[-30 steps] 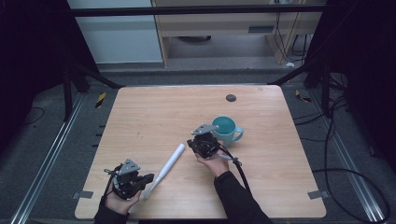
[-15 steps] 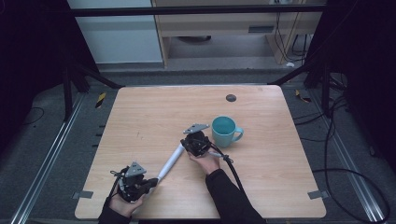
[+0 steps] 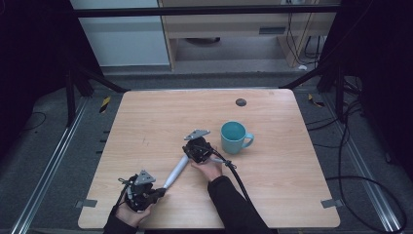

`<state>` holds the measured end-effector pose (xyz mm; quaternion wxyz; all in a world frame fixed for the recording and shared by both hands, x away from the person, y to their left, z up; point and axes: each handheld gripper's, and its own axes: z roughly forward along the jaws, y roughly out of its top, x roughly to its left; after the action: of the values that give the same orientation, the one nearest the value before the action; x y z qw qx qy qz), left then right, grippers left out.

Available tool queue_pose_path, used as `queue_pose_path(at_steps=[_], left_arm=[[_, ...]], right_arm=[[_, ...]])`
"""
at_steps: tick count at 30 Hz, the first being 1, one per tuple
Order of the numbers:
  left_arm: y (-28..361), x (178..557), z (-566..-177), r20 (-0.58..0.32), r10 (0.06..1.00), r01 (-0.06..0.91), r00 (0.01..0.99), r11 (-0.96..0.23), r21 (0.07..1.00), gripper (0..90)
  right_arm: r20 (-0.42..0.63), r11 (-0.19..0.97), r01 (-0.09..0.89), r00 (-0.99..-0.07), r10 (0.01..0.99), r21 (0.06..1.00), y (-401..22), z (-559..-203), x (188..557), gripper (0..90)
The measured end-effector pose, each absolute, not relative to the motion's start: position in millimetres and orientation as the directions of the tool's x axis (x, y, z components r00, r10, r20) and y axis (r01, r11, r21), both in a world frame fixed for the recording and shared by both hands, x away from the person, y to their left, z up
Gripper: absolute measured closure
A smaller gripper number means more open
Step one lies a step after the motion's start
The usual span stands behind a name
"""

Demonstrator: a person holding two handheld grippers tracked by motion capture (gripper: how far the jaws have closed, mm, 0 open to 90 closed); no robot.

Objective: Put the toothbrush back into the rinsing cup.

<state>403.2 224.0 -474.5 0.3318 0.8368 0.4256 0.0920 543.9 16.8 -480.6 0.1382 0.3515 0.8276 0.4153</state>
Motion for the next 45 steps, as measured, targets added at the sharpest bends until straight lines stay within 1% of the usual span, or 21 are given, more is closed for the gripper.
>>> queue_pose_path(at_steps=[4, 8, 15, 31, 40, 45], left_arm=[[224, 405, -476, -0.132, 0.775, 0.656, 0.618, -0.415, 0.631, 90.0], [225, 406, -477, -0.134, 0.779, 0.662, 0.612, -0.412, 0.626, 90.0], [227, 407, -477, -0.136, 0.781, 0.662, 0.609, -0.407, 0.629, 90.0], [236, 418, -477, -0.112, 0.814, 0.672, 0.57, -0.383, 0.634, 90.0], [240, 427, -479, -0.105, 0.829, 0.682, 0.549, -0.372, 0.63, 90.0], [242, 432, -479, -0.104, 0.838, 0.687, 0.535, -0.36, 0.631, 90.0]], right_arm=[[0.056, 0.419, 0.471, -0.714, 0.698, 0.776, 16, -481, 544, 90.0], [0.068, 0.405, 0.473, -0.711, 0.7, 0.783, 16, -481, 545, 90.0], [0.055, 0.428, 0.482, -0.71, 0.702, 0.764, 18, -486, 546, 90.0], [0.044, 0.447, 0.511, -0.694, 0.719, 0.734, -5, -482, 535, 90.0], [0.034, 0.466, 0.509, -0.701, 0.713, 0.724, -15, -481, 526, 90.0], [0.044, 0.464, 0.512, -0.704, 0.708, 0.722, -18, -483, 522, 90.0]])
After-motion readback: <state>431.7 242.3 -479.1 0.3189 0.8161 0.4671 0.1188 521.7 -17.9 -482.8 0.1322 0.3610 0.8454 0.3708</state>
